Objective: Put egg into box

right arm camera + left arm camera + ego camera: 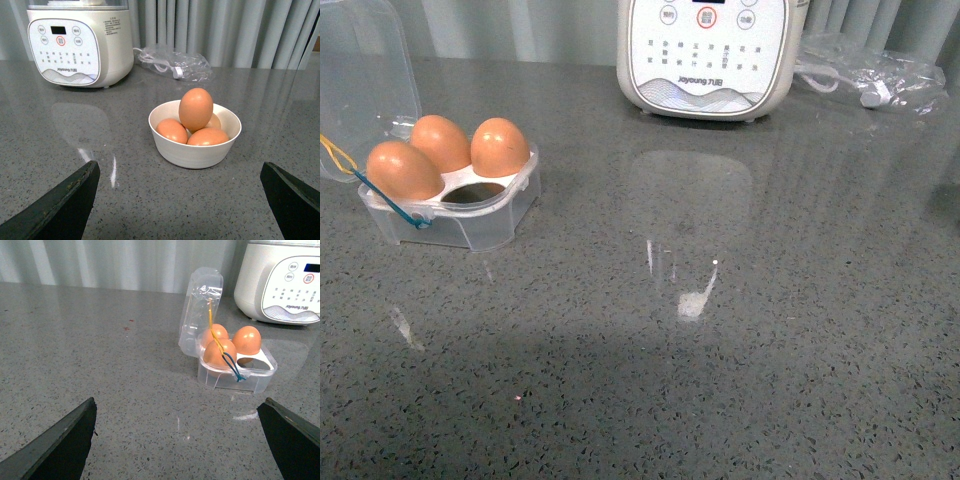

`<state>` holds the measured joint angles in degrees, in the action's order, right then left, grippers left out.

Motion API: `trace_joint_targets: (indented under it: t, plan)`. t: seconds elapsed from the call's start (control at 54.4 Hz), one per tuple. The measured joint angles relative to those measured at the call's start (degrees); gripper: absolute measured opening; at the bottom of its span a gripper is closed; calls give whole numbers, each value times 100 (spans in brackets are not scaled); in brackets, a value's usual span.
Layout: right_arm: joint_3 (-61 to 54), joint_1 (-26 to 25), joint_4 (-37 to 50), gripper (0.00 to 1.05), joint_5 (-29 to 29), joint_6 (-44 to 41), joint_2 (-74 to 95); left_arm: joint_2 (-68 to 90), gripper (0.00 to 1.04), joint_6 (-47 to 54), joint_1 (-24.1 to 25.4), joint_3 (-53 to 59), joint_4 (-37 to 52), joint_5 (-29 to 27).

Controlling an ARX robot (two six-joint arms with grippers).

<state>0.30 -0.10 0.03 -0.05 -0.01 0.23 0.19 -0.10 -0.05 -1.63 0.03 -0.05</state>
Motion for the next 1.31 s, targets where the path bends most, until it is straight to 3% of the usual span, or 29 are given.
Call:
trace_joint_targets:
  t: [1.232,1.269,1.305]
  plan:
    - [0,0,0,98,0,0,0,0,98,-2,0,0,0,2]
    - [17,74,-94,98,190,-15,31,0,98,0,0,0,0,2]
    - [61,313,-162,98,756,-79,138,0,98,0,0,0,0,2]
